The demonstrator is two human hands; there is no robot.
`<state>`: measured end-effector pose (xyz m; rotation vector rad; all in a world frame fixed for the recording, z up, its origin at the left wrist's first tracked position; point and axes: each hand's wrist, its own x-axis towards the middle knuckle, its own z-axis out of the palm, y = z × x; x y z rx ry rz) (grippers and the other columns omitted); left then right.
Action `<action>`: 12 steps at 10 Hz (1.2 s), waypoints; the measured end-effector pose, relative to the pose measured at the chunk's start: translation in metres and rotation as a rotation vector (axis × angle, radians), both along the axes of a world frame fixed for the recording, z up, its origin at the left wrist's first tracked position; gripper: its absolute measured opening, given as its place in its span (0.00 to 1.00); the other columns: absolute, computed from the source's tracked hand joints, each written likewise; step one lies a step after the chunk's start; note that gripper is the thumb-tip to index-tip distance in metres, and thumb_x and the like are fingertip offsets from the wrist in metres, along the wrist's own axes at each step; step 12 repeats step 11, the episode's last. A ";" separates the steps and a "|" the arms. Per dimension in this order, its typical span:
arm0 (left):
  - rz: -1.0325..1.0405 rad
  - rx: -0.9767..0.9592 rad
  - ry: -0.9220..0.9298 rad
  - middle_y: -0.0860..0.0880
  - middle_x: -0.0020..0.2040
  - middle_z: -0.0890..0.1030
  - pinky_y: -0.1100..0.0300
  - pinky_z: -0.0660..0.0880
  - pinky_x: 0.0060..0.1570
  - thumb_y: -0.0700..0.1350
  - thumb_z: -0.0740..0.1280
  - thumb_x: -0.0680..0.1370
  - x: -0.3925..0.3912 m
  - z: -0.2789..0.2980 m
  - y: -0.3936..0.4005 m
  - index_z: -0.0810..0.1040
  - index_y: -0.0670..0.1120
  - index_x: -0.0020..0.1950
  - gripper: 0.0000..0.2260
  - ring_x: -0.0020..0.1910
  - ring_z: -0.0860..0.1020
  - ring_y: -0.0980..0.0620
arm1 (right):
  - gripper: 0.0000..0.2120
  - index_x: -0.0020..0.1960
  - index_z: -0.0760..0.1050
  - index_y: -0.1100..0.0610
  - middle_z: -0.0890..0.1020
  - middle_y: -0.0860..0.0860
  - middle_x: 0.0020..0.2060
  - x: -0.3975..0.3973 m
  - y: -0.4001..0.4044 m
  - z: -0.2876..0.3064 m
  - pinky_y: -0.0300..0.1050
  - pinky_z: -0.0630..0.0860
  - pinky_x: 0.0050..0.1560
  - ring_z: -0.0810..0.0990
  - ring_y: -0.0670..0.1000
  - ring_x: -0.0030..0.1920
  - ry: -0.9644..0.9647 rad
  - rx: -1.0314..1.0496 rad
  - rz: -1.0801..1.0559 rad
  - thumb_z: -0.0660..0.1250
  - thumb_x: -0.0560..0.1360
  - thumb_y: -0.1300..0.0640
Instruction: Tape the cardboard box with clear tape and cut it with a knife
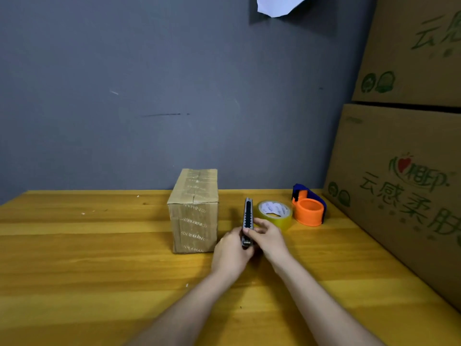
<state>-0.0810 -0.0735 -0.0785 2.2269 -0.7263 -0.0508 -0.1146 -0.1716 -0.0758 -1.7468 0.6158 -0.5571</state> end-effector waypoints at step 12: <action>-0.091 0.423 0.135 0.40 0.66 0.71 0.51 0.72 0.60 0.43 0.60 0.77 0.010 0.031 -0.006 0.71 0.43 0.66 0.17 0.62 0.74 0.39 | 0.15 0.57 0.78 0.59 0.81 0.58 0.56 0.005 -0.011 0.012 0.51 0.76 0.56 0.79 0.59 0.55 0.507 -0.448 0.089 0.61 0.77 0.52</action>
